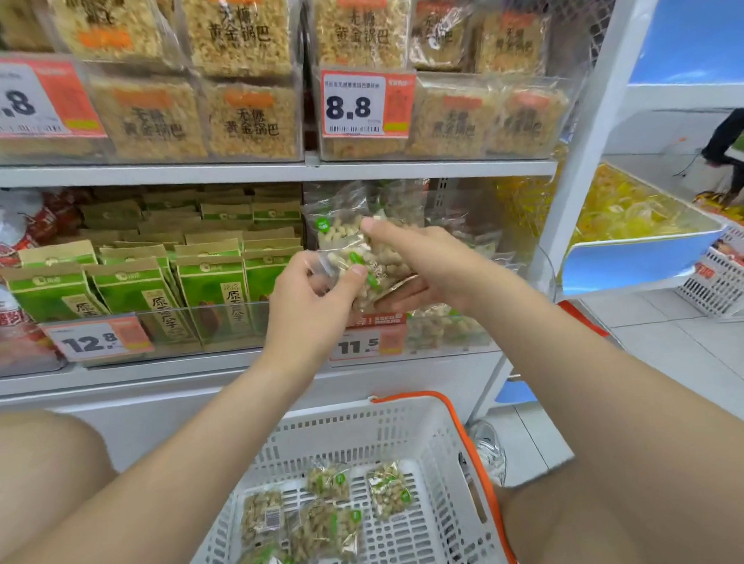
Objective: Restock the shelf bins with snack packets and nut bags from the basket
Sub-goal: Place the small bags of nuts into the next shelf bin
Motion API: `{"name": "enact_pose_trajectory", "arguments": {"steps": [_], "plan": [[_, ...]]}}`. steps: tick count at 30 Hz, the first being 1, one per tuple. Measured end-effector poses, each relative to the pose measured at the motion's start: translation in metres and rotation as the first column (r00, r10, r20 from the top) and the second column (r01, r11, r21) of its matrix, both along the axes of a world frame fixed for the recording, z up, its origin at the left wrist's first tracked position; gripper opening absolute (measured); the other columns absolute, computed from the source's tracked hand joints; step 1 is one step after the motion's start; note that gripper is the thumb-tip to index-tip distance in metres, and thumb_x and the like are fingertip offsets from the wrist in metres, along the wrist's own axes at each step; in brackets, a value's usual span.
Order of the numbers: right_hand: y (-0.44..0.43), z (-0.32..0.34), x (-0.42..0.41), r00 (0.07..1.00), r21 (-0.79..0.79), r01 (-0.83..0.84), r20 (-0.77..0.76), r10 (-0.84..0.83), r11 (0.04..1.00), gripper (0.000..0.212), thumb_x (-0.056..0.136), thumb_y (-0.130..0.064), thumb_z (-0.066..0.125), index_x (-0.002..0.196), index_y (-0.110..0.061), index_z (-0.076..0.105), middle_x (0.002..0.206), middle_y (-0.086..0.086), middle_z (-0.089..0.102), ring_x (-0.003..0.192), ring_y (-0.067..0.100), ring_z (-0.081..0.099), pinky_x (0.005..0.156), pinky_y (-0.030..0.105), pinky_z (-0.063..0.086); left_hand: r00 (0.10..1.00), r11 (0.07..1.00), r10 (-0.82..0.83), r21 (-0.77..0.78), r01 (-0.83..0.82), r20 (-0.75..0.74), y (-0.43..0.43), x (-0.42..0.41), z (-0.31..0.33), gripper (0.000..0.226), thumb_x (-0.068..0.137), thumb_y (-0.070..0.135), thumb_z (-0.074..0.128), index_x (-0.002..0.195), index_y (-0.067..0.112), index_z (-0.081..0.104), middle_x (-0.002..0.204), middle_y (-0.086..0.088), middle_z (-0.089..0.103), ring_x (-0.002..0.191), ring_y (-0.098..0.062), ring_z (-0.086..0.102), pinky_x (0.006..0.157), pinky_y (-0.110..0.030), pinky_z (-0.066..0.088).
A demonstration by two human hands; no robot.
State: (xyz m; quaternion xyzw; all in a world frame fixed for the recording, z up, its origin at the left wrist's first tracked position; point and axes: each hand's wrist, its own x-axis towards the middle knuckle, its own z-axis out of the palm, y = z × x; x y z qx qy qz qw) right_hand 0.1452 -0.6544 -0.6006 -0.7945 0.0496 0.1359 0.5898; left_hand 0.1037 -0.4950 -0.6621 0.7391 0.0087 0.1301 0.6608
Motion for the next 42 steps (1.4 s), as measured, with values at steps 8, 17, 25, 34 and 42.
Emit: {"name": "enact_pose_trajectory", "arguments": {"steps": [8, 17, 25, 34, 42], "plan": [[-0.029, -0.014, 0.034, 0.967, 0.253, 0.21, -0.193, -0.163, 0.944, 0.04, 0.078, -0.038, 0.091, 0.109, -0.017, 0.078, 0.082, 0.002, 0.061, 0.07, 0.017, 0.054, 0.065, 0.028, 0.044, 0.999, 0.938, -0.048, 0.344, 0.042, 0.01, -0.022, 0.02, 0.019, 0.039, 0.084, 0.063, 0.078, 0.083, 0.025, 0.068, 0.074, 0.01, 0.076, 0.069, -0.004, 0.072, 0.067, -0.031, 0.057], [-0.073, -0.014, 0.06, 0.928, 0.195, 0.363, 0.016, -0.373, 0.911, 0.05, 0.084, -0.035, 0.087, 0.116, -0.003, 0.067, 0.102, 0.016, 0.074, 0.08, 0.029, 0.075, 0.049, 0.027, 0.053, 0.918, 0.427, -0.389, 0.898, 0.11, 0.073, -0.039, 0.049, 0.023, 0.042, 0.096, 0.066, 0.045, 0.106, 0.032, 0.067, 0.103, 0.01, 0.065, 0.103, -0.017, 0.055, 0.094, -0.044, 0.048], [-0.102, -0.022, 0.098, 0.827, 0.122, 0.558, -0.005, -0.562, 0.821, 0.033, 0.081, -0.027, 0.082, 0.1, -0.004, 0.067, 0.075, 0.012, 0.075, 0.05, 0.023, 0.069, 0.042, 0.021, 0.039, 0.889, 0.249, -0.453, 0.967, 0.048, 0.072, -0.062, 0.076, 0.006, 0.039, 0.103, 0.054, 0.048, 0.127, 0.028, 0.062, 0.146, 0.006, 0.051, 0.14, -0.018, 0.036, 0.113, -0.042, 0.028], [-0.09, -0.049, 0.135, 0.717, 0.166, 0.637, 0.23, -0.658, 0.753, 0.036, 0.073, -0.027, 0.078, 0.102, -0.01, 0.063, 0.104, 0.012, 0.071, 0.082, 0.028, 0.07, 0.072, 0.043, 0.063, 0.926, 0.203, -0.376, 0.977, 0.061, 0.02, -0.061, 0.09, -0.013, 0.071, 0.1, 0.067, 0.021, 0.147, 0.024, 0.051, 0.174, -0.005, 0.015, 0.161, -0.023, 0.006, 0.126, -0.05, 0.008], [-0.067, -0.063, 0.159, 0.602, 0.264, 0.678, 0.335, -0.725, 0.686, 0.025, 0.084, -0.022, 0.066, 0.104, -0.035, 0.061, 0.11, -0.002, 0.066, 0.11, 0.029, 0.061, 0.107, 0.048, 0.048, 0.922, 0.208, -0.386, 0.976, 0.067, 0.019, -0.06, 0.091, -0.021, 0.073, 0.1, 0.066, 0.016, 0.142, 0.022, 0.056, 0.173, -0.008, 0.02, 0.161, -0.025, 0.003, 0.128, -0.052, 0.003]]}}
